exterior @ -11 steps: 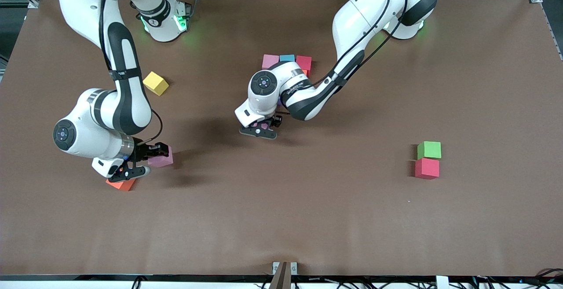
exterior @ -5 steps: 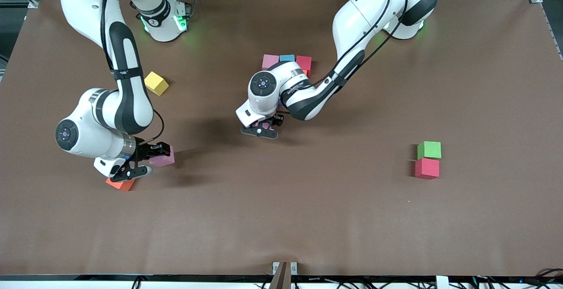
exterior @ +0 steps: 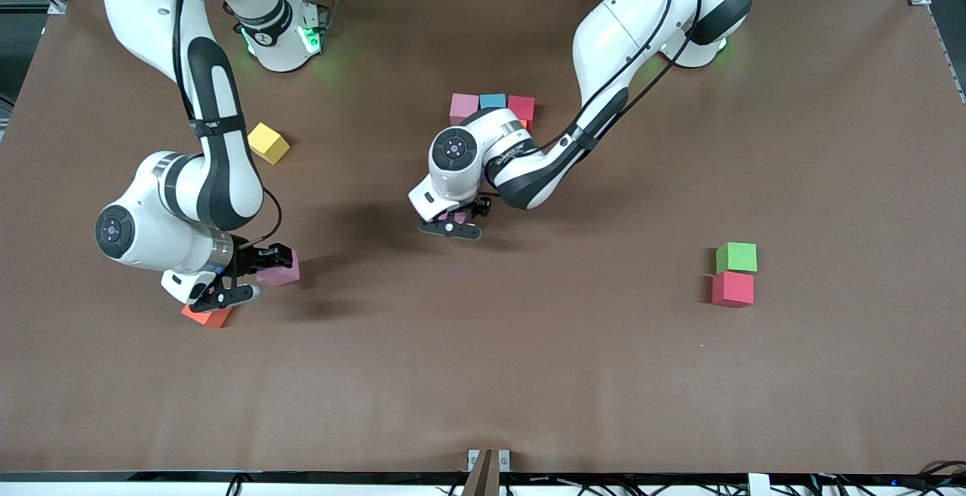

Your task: Form number 2 with 11 blocks

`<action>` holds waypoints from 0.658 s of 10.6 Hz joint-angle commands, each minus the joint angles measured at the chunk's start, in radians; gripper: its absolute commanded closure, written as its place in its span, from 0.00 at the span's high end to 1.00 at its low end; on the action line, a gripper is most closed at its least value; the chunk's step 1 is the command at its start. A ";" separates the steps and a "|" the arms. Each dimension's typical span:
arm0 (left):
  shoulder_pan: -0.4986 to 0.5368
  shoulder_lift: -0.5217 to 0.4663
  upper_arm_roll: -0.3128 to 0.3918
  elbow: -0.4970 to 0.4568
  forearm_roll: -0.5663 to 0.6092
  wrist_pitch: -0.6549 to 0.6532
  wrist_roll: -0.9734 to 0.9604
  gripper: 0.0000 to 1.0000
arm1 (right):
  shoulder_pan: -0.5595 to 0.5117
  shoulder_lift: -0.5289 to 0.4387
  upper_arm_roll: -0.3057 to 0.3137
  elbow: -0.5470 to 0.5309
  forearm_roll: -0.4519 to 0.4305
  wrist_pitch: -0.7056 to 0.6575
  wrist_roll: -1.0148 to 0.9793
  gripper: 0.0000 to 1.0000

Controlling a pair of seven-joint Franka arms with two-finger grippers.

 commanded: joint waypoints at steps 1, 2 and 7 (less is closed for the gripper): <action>0.014 -0.015 0.005 -0.009 -0.024 -0.011 0.008 1.00 | 0.011 -0.023 -0.009 -0.008 -0.017 -0.013 0.023 0.09; 0.014 -0.015 0.005 -0.009 -0.026 -0.011 0.008 1.00 | 0.011 -0.023 -0.009 -0.008 -0.017 -0.014 0.021 0.09; 0.006 -0.021 0.003 -0.007 -0.055 -0.013 0.004 1.00 | 0.012 -0.012 -0.009 0.091 -0.043 -0.075 0.036 0.09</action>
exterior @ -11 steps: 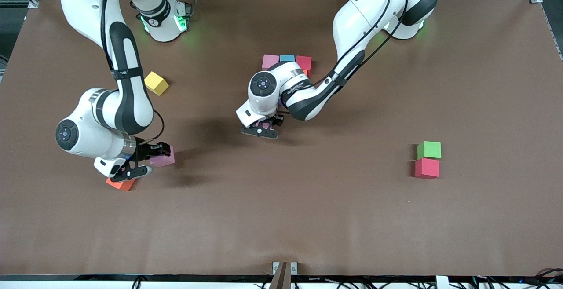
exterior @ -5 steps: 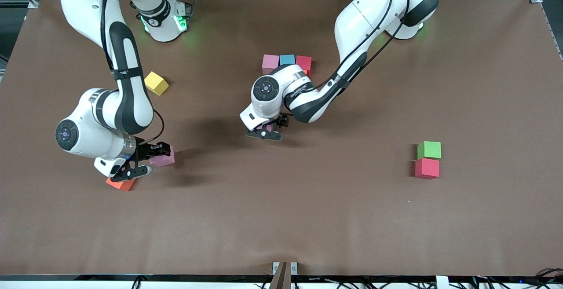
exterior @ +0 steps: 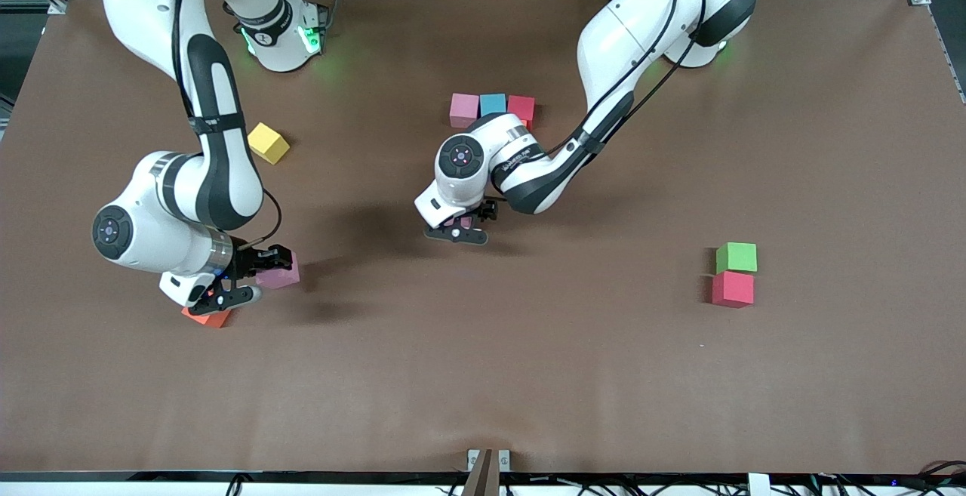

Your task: Form number 2 with 11 blocks

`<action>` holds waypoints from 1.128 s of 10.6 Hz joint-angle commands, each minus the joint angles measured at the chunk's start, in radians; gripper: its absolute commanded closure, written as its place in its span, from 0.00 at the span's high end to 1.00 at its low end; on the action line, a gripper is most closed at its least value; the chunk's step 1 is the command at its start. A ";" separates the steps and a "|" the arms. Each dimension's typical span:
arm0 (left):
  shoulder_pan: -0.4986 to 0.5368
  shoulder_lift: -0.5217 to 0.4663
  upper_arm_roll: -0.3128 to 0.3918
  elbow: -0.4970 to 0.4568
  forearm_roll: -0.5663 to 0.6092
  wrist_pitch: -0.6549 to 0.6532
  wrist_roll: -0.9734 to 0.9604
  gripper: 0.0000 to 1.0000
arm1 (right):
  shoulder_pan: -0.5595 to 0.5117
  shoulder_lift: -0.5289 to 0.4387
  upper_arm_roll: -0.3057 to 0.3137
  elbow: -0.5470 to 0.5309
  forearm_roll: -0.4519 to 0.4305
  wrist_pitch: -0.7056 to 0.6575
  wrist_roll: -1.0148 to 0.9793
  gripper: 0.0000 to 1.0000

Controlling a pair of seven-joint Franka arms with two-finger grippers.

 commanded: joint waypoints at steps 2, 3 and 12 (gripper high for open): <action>-0.013 -0.031 -0.002 -0.006 -0.050 -0.013 -0.009 1.00 | 0.010 -0.008 -0.007 0.055 -0.033 -0.036 0.035 0.09; -0.013 -0.046 -0.006 -0.006 -0.050 -0.013 -0.018 1.00 | 0.012 -0.007 -0.007 0.067 -0.034 -0.036 0.035 0.09; 0.235 -0.308 0.003 -0.017 -0.030 -0.471 -0.016 1.00 | 0.171 -0.002 -0.001 0.133 -0.079 -0.081 0.145 0.07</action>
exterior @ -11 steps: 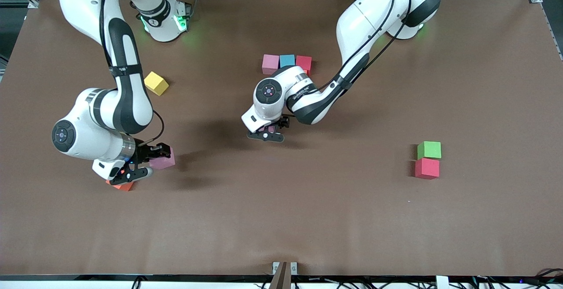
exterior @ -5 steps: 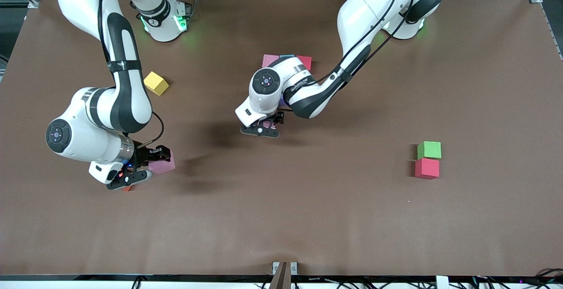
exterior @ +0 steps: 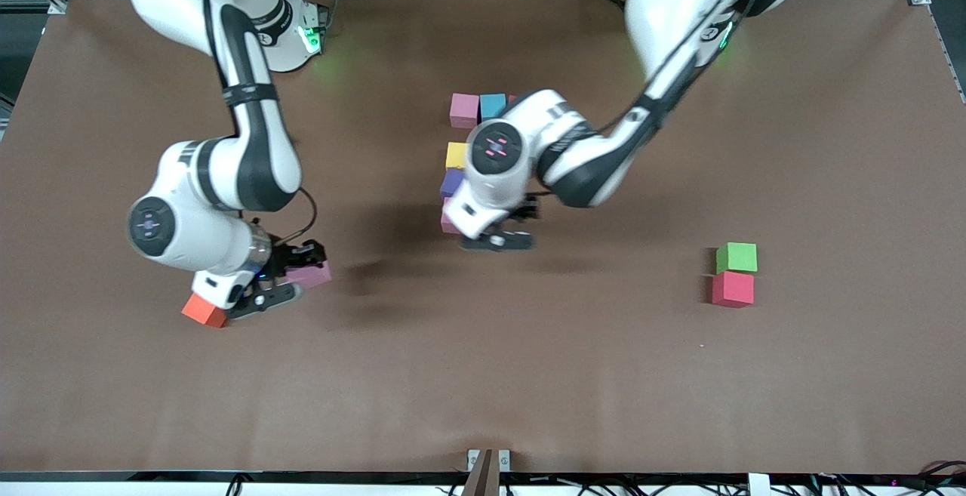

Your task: Form number 2 with 11 blocks

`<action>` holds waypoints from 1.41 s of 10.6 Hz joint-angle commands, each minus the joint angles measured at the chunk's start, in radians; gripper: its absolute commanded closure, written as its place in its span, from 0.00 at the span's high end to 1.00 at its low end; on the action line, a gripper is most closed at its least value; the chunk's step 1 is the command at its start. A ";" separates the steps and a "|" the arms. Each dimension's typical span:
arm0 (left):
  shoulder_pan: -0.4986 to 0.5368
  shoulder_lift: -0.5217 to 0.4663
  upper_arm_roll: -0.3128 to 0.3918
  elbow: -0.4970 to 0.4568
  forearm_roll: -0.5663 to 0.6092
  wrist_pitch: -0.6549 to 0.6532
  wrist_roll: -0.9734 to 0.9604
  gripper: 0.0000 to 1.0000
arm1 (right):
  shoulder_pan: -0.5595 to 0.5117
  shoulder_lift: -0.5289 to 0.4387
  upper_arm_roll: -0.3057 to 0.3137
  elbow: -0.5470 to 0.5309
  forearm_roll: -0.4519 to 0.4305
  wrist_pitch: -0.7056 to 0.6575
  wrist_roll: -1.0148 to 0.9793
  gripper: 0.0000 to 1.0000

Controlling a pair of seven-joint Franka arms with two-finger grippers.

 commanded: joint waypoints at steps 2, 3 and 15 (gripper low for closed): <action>0.195 -0.137 -0.015 -0.146 0.081 -0.097 0.018 1.00 | 0.120 0.005 -0.002 0.022 -0.025 0.018 0.022 0.07; 0.237 -0.145 -0.023 -0.160 0.086 -0.097 0.022 1.00 | 0.160 0.013 -0.002 0.027 -0.025 0.029 0.020 0.07; 0.714 -0.124 -0.026 -0.467 0.181 0.394 0.656 1.00 | 0.349 0.216 0.202 0.221 -0.022 0.128 -0.212 0.02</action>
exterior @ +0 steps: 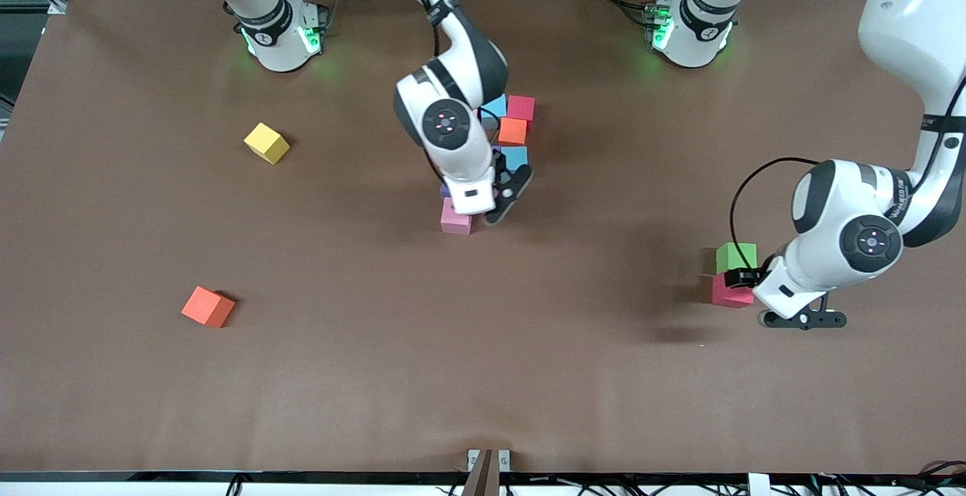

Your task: Form number 2 with 11 blocks

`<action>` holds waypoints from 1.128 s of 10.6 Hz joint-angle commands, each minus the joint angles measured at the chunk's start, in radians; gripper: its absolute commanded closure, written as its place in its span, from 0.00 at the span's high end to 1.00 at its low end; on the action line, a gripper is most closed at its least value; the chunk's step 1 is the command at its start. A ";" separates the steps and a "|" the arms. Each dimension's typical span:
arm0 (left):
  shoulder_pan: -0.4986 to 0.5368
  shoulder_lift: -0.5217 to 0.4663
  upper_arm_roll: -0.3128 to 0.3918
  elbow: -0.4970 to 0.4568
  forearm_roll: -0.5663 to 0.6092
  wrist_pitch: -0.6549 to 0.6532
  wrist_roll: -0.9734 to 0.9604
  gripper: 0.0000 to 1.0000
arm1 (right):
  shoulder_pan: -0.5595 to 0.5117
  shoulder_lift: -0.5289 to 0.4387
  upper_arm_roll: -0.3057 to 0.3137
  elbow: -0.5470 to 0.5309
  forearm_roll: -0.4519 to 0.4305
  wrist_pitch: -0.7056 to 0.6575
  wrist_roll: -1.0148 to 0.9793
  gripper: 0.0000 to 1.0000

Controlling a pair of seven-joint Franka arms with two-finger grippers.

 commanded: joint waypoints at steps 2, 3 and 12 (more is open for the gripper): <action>-0.011 0.083 -0.014 0.048 0.033 0.052 0.065 1.00 | -0.041 0.144 0.013 0.150 -0.017 0.009 -0.234 0.00; -0.018 0.088 -0.013 0.052 0.033 0.052 0.065 1.00 | -0.044 0.154 0.013 0.150 -0.017 0.012 -0.275 0.00; -0.008 0.129 -0.006 0.040 0.117 0.054 0.091 1.00 | -0.069 0.174 0.013 0.135 -0.042 0.021 -0.469 0.00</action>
